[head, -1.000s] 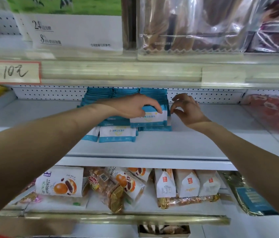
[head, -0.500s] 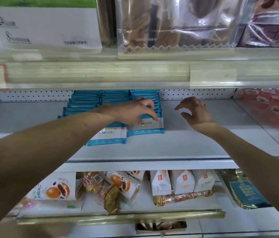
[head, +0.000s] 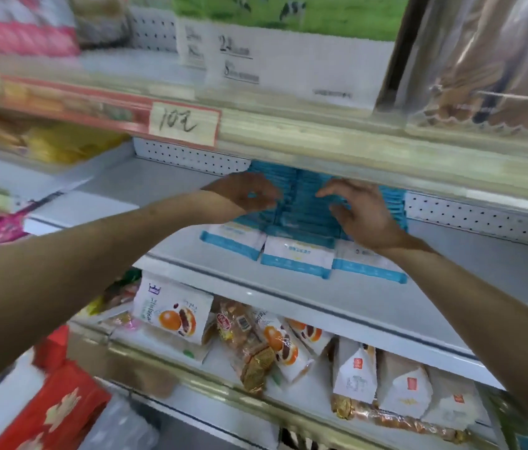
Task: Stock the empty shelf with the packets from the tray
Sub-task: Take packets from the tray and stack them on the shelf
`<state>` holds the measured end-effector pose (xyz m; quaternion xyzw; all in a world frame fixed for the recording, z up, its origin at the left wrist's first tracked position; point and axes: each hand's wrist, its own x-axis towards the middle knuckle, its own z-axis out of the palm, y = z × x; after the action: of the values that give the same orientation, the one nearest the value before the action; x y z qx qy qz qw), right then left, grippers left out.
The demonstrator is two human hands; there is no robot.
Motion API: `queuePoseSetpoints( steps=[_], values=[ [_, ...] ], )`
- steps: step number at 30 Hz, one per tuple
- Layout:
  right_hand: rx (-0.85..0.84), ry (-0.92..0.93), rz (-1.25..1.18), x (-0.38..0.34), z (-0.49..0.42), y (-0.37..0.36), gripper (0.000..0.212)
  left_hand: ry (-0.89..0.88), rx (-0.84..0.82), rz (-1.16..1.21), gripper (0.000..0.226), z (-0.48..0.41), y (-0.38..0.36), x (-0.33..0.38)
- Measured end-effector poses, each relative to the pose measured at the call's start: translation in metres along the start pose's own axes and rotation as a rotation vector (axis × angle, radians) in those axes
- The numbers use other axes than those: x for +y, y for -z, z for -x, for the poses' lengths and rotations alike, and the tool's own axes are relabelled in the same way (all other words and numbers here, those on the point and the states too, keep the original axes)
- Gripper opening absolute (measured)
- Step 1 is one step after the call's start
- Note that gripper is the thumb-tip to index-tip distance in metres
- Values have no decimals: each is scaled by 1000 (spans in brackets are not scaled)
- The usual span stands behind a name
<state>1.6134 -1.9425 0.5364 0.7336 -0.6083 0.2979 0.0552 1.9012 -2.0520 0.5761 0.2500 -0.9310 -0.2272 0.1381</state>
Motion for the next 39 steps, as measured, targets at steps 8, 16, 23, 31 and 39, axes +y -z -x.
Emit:
queuePoseSetpoints(
  steps=[8,16,23,31,39],
  values=[
    [-272,412,-209,-198,-100,-128,28,383,276,-116,33,240,92,-100],
    [-358,699,-291,-378,-101,-253,27,810,321,-196,30,485,93,-135],
    [-624,797,-331,-482,-70,-334,28,1074,330,-180,32,611,60,-138],
    [-936,770,-298,-540,-28,-379,36,1072,30,-203,43,671,10,-160],
    [-932,751,-303,-542,-37,-385,35,955,-268,-335,60,682,-3,-189]
  ],
)
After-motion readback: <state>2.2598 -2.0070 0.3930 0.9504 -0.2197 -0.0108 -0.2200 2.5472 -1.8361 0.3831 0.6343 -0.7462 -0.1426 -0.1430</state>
